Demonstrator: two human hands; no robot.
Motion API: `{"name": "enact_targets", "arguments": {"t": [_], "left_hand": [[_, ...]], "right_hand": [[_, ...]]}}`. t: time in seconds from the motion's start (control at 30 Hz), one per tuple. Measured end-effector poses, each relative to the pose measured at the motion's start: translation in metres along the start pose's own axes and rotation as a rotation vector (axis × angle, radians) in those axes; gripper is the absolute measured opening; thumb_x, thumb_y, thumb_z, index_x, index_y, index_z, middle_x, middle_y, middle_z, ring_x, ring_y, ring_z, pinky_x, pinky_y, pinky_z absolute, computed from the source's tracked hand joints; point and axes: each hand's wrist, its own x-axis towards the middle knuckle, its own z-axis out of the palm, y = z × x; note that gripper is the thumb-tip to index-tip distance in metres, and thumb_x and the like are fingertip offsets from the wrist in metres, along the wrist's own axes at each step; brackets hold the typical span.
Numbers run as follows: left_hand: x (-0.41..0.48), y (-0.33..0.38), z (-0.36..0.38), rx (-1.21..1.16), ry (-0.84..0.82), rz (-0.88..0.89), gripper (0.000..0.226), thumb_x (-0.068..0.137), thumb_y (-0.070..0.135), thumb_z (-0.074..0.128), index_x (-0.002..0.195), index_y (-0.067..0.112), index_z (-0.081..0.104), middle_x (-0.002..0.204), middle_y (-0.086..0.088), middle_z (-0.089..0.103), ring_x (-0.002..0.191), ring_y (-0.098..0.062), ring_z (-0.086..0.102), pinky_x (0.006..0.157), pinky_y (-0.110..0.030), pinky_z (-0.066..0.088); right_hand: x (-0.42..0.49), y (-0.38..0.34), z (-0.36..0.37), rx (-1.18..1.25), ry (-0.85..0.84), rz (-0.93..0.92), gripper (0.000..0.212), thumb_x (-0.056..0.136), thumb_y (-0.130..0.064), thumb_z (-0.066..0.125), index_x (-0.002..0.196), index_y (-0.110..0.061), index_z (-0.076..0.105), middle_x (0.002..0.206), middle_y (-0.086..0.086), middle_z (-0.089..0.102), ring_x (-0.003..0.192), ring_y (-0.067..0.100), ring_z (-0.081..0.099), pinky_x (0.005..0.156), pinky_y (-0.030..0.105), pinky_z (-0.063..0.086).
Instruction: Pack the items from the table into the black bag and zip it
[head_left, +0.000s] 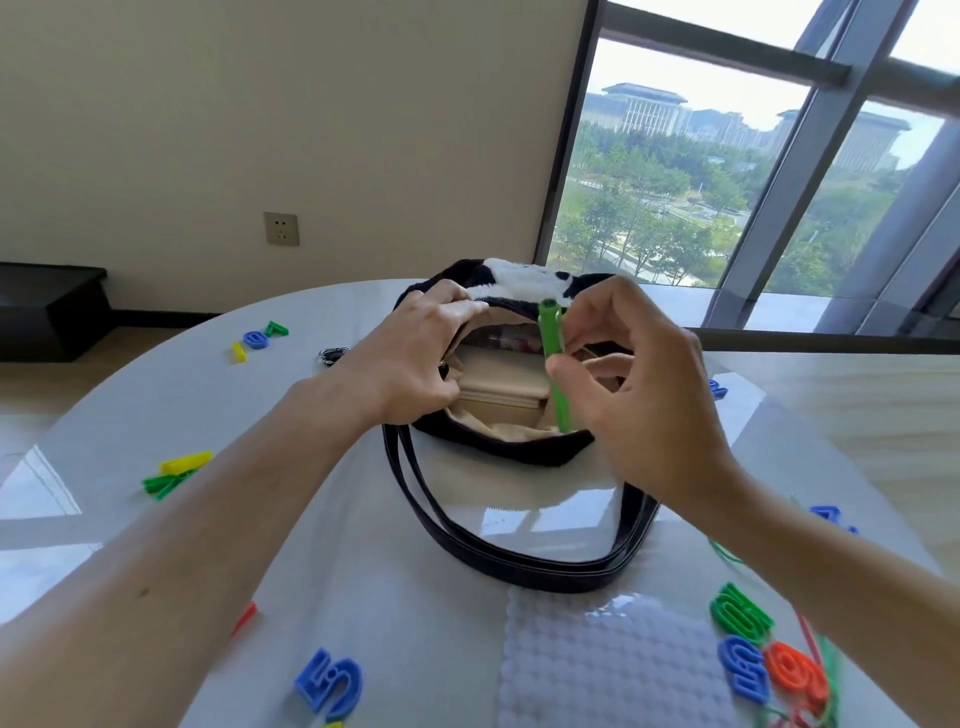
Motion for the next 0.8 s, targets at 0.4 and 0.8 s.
{"name": "enact_targets", "arguments": {"t": [0.4, 0.8], "left_hand": [[-0.001, 0.003, -0.005, -0.004, 0.024, -0.014, 0.073, 0.077, 0.005, 0.065, 0.147, 0.013, 0.043, 0.138, 0.001, 0.045, 0.128, -0.022, 0.045, 0.108, -0.033, 0.038], [0.001, 0.003, -0.003, -0.002, 0.033, -0.022, 0.073, 0.078, 0.006, 0.064, 0.147, 0.012, 0.043, 0.141, 0.001, 0.044, 0.129, -0.023, 0.043, 0.107, -0.032, 0.038]], "right_hand": [[0.02, 0.058, 0.058, -0.603, -0.344, -0.361, 0.012, 0.091, -0.018, 0.051, 0.092, -0.011, 0.061, 0.087, 0.002, 0.061, 0.082, 0.025, 0.058, 0.055, 0.041, 0.051], [0.039, 0.06, 0.088, -0.849, -0.564, -0.133, 0.025, 0.1, -0.019, 0.048, 0.112, -0.012, 0.069, 0.119, 0.01, 0.063, 0.11, 0.034, 0.061, 0.076, 0.041, 0.049]]}}
